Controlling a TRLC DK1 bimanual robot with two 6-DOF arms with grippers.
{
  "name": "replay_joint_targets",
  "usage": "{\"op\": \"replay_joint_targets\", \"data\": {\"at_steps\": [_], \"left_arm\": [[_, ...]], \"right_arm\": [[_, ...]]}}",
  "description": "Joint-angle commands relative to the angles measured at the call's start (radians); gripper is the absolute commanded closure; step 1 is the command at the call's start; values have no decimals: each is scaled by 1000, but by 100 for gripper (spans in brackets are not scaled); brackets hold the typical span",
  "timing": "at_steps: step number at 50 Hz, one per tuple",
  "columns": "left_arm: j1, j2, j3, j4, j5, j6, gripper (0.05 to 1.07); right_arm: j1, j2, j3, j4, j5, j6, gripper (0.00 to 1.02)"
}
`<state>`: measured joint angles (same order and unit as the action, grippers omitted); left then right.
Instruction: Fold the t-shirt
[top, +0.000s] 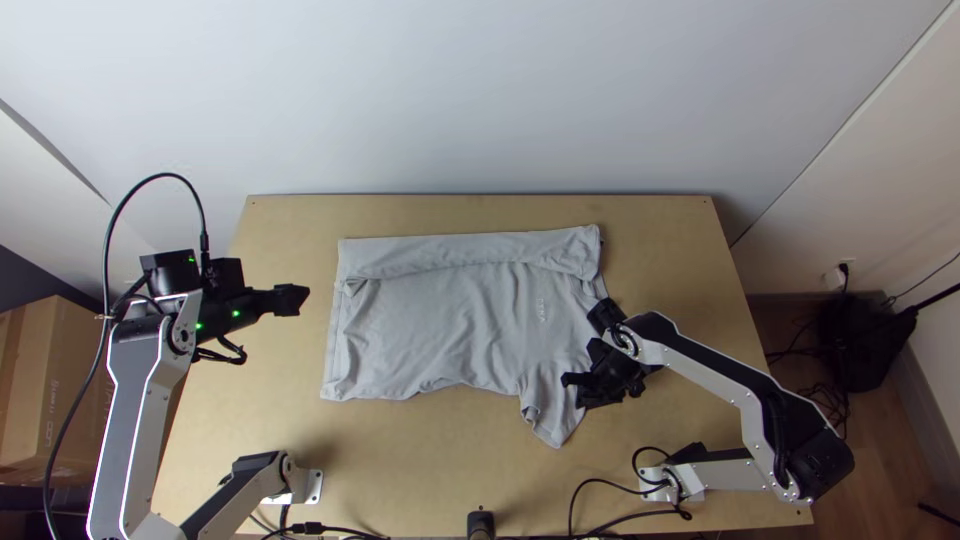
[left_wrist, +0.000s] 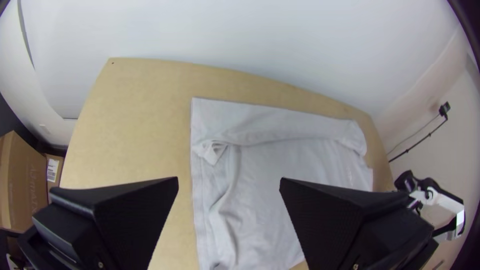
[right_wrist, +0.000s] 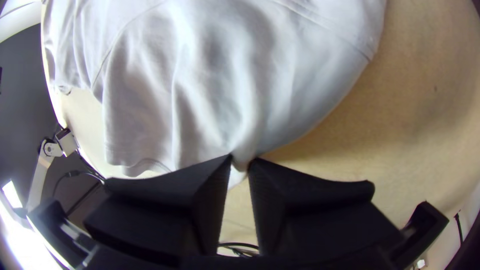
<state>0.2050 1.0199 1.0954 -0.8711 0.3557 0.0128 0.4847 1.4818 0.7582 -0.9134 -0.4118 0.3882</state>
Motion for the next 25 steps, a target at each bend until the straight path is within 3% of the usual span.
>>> {"op": "replay_joint_targets", "data": {"at_steps": [1,6,13,18,25], "left_arm": [[-7,-17,-26,-89,2,122,10],[-44,-26,-58,-244,-4,320,10],[-150,-92,-164,-287,-182,509,10],[-154,-98,-250,-305,-258,648,11],[-159,-101,-330,-282,-279,727,11]], "right_arm": [[18,-3,-57,50,16,0,100],[20,-58,-60,34,15,6,100],[20,-115,-54,5,15,20,100],[15,-150,-42,-15,15,28,100],[11,-196,-25,-41,15,31,100]]}}
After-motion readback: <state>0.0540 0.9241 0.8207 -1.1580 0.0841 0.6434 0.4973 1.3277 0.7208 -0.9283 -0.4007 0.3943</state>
